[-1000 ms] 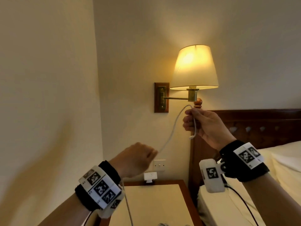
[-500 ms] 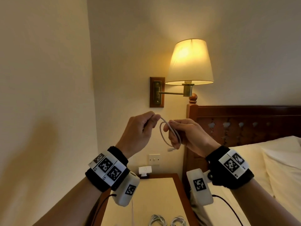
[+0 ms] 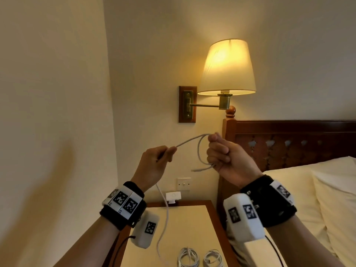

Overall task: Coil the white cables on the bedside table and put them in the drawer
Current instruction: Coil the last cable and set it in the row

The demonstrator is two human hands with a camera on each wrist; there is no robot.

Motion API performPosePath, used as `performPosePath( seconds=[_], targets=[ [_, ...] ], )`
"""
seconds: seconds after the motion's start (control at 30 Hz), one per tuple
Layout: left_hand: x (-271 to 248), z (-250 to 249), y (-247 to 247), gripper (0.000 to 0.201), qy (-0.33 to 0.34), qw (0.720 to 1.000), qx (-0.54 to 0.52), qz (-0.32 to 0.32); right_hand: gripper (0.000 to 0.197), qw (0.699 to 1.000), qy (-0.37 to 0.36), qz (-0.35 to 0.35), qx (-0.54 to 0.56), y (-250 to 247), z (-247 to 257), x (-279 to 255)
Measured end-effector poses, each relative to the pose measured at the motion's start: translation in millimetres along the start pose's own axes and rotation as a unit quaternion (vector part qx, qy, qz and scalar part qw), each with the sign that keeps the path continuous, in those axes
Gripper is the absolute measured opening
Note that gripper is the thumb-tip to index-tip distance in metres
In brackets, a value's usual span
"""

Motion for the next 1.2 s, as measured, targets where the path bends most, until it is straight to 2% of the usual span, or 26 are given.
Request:
performPosePath(
  seconds=[0.13,0.23,0.33,0.37,0.4,0.47,0.5,0.6,0.63,0.7,0.77,0.87,0.93,1.03,1.2],
  targets=[
    [-25,32,-1,0.032,-0.039,0.998,-0.026,0.033,0.027,1.0,0.014,0.007,-0.002,-7,8,-1],
    [-42,51,6,0.028,-0.092,0.995,-0.022,0.038,0.026,1.0,0.018,0.001,-0.013,-9,0,0],
    [-71,69,23,0.03,-0.226,0.965,-0.081,0.102,0.028,0.999,0.002,-0.038,-0.004,-16,5,1],
    [-82,71,28,0.031,-0.25,0.956,-0.09,0.124,0.029,0.999,-0.003,-0.049,0.0,-18,9,1],
    [-90,71,28,0.032,-0.243,0.959,-0.069,0.13,0.028,0.998,-0.007,-0.057,-0.004,-20,11,1],
    [-93,63,24,0.038,-0.155,0.98,0.051,0.116,0.026,0.997,-0.015,-0.067,-0.046,-24,10,1],
    [-94,54,24,0.041,-0.108,0.98,0.105,0.128,0.026,0.994,-0.022,-0.067,-0.086,-24,6,1],
    [-98,6,38,0.04,0.024,0.963,0.154,0.219,0.03,0.976,-0.046,-0.061,-0.206,-20,-9,2],
    [-96,-13,40,0.037,0.078,0.959,0.155,0.224,0.03,0.969,-0.048,-0.057,-0.237,-17,-15,1],
    [-89,-46,30,0.03,0.167,0.959,0.145,0.18,0.03,0.953,-0.053,-0.046,-0.295,-13,-24,-3],
    [-79,-64,16,0.024,0.218,0.959,0.135,0.116,0.032,0.935,-0.058,-0.031,-0.349,-10,-31,-8],
    [-66,-71,1,0.02,0.245,0.958,0.145,0.039,0.035,0.909,-0.064,-0.012,-0.411,-8,-41,-15],
    [-60,-67,-3,0.019,0.247,0.955,0.166,0.002,0.036,0.909,-0.06,0.004,-0.413,-7,-49,-18],
    [-55,-51,-1,0.028,0.212,0.96,0.181,-0.02,0.036,0.939,-0.017,0.022,-0.344,-10,-62,-19],
    [-55,-22,8,0.035,0.142,0.981,0.129,-0.023,0.028,0.976,0.058,0.039,-0.207,-11,-71,-19]
  ],
)
Point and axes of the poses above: each hand's wrist, its own x-axis towards the middle knuckle, its own y-axis out of the palm, z = x × y, the point moved 8 cm from there along x, towards the middle knuckle, and after that the axes turned 12 degrees about -z, right-handed, at the moved point
